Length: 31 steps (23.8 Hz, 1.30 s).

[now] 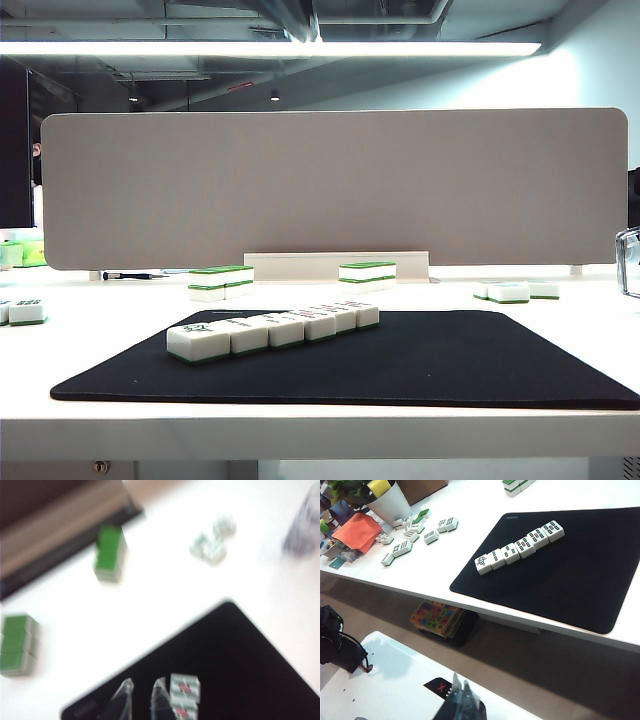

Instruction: Align six mahjong tiles in a row on the table.

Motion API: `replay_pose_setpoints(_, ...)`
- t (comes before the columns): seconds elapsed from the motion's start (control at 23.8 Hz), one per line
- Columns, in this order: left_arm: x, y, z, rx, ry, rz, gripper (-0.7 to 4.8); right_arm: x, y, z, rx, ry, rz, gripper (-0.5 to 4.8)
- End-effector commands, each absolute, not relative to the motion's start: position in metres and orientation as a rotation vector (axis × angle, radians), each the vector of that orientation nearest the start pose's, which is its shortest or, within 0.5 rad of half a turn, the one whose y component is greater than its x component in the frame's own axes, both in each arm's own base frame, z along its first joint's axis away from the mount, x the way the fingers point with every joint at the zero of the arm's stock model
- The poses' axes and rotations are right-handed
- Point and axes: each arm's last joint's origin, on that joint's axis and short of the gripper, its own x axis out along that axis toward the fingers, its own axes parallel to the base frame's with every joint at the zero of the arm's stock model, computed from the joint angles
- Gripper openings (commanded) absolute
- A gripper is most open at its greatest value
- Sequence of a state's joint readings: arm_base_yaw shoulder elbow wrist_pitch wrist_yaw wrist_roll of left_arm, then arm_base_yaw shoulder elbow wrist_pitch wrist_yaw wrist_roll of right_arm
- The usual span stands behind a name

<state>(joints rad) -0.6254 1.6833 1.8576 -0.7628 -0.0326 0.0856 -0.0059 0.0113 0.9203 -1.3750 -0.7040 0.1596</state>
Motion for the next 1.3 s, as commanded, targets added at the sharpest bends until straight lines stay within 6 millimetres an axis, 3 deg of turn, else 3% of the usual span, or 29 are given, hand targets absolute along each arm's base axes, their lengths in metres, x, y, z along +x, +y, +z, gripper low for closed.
replay_pose_setpoints(0.04, 0.286, -0.195, 0.413, 0.244, 0.421, -0.539, 0.52, -0.063, 0.019, 0.297, 0.305, 0.475, 0.66, -0.01)
replay_pose_setpoints(0.13, 0.266, -0.166, 0.398, 0.231, 0.405, -0.487, 0.52, -0.063, 0.019, 0.297, 0.305, 0.475, 0.66, -0.01)
replay_pose_setpoints(0.5, 0.235, -0.109, 0.338, 0.179, 0.412, -0.362, 0.53, -0.063, 0.019, 0.297, 0.305, 0.475, 0.66, -0.01)
replay_pose_setpoints(0.76, 0.215, -0.081, 0.287, 0.108, 0.459, -0.272, 0.52, -0.063, 0.019, 0.297, 0.305, 0.475, 0.66, -0.01)
replay_pose_setpoints(0.88, 0.203, -0.071, 0.267, 0.066, 0.42, -0.247, 0.52, -0.063, 0.019, 0.297, 0.305, 0.475, 0.66, -0.01)
replay_pose_setpoints(0.97, 0.184, -0.062, 0.246, 0.039, 0.345, -0.229, 0.52, -0.063, 0.019, 0.297, 0.305, 0.475, 0.66, -0.01)
replay_pose_setpoints(1.3, 0.143, -0.03, 0.202, -0.051, 0.235, -0.106, 0.52, -0.063, 0.019, 0.297, 0.305, 0.475, 0.66, -0.01)
